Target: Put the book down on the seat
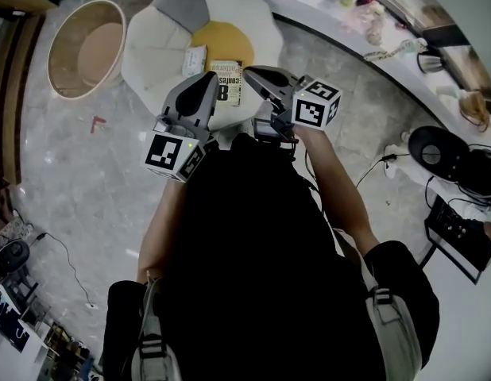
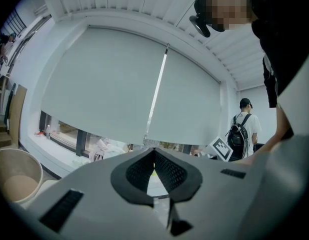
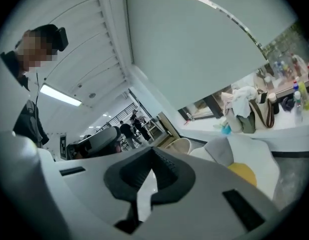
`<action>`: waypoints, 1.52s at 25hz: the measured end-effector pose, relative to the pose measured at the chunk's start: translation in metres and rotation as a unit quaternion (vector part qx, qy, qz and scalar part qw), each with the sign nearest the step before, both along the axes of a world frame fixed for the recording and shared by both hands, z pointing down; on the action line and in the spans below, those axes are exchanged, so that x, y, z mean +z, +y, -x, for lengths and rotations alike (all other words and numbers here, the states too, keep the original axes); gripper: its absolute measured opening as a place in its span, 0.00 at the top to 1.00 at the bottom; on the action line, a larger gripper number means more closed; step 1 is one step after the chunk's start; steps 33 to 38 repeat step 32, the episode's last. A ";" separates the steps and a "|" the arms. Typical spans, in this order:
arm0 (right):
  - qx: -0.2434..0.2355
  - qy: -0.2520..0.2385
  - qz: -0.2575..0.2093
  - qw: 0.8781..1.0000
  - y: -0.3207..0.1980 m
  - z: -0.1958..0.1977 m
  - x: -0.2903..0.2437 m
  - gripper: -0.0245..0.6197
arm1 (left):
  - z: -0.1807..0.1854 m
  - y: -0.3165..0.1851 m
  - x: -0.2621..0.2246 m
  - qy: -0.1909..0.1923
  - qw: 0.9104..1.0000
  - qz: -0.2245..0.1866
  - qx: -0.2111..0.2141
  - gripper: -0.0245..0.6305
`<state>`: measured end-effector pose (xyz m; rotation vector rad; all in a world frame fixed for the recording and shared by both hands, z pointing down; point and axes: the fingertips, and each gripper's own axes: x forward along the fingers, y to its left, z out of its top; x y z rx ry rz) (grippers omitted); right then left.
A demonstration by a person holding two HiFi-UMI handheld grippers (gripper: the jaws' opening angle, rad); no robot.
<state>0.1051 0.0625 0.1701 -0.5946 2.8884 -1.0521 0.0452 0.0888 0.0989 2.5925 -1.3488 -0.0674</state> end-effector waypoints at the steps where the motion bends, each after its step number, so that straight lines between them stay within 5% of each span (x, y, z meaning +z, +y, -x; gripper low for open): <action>1: 0.002 0.002 -0.007 1.000 0.000 -0.002 -0.004 0.94 | -0.001 -0.001 -0.001 0.002 1.000 -0.002 0.000 0.94; 8: 0.003 0.024 -0.038 0.999 0.008 -0.011 -0.015 0.94 | -0.007 -0.001 0.001 0.000 1.000 -0.006 0.007 0.94; 38: -0.002 0.021 -0.039 0.999 -0.015 -0.021 -0.011 0.94 | -0.010 -0.019 0.014 0.005 1.000 0.008 -0.002 0.94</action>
